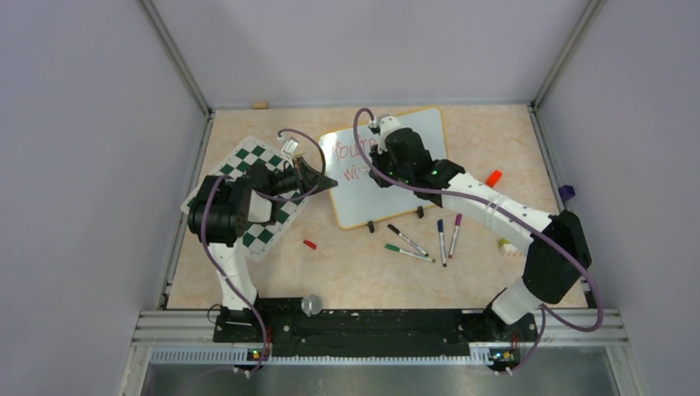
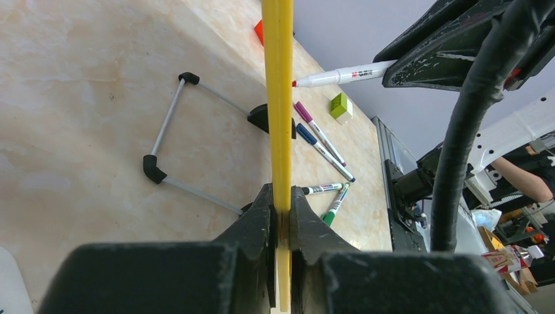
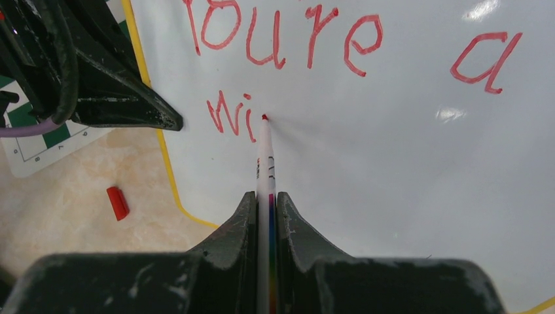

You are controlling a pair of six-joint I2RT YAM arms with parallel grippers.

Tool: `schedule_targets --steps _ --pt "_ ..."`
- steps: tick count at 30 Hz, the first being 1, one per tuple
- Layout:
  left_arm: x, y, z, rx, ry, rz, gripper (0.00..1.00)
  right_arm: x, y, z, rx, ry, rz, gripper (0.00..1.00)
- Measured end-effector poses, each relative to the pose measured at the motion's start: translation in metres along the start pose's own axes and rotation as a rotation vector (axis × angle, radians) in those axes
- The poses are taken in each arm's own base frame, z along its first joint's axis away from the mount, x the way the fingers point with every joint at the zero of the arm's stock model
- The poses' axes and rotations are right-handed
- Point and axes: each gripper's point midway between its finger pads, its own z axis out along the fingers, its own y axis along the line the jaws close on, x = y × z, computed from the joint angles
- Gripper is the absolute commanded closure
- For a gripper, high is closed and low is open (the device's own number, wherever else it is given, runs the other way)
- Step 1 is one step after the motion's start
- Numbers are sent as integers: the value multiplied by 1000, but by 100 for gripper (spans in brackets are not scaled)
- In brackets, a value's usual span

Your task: Write a sentence on the whiteboard

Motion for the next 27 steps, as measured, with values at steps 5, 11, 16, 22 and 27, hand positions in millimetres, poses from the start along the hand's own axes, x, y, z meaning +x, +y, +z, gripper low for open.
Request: schedule_targets --steps 5,11,16,22,27 --pt "0 0 0 -1 0 -1 100 11 0 -1 -6 15 8 100" --pt "0 0 0 0 0 -1 100 22 -2 -3 -5 35 15 100" --pt "0 0 0 0 0 -1 100 22 -2 -3 -5 35 16 100" --pt "0 0 0 0 0 0 100 18 -1 -3 -4 34 13 100" --pt "0 0 0 0 0 0 100 6 0 -1 -4 12 9 100"
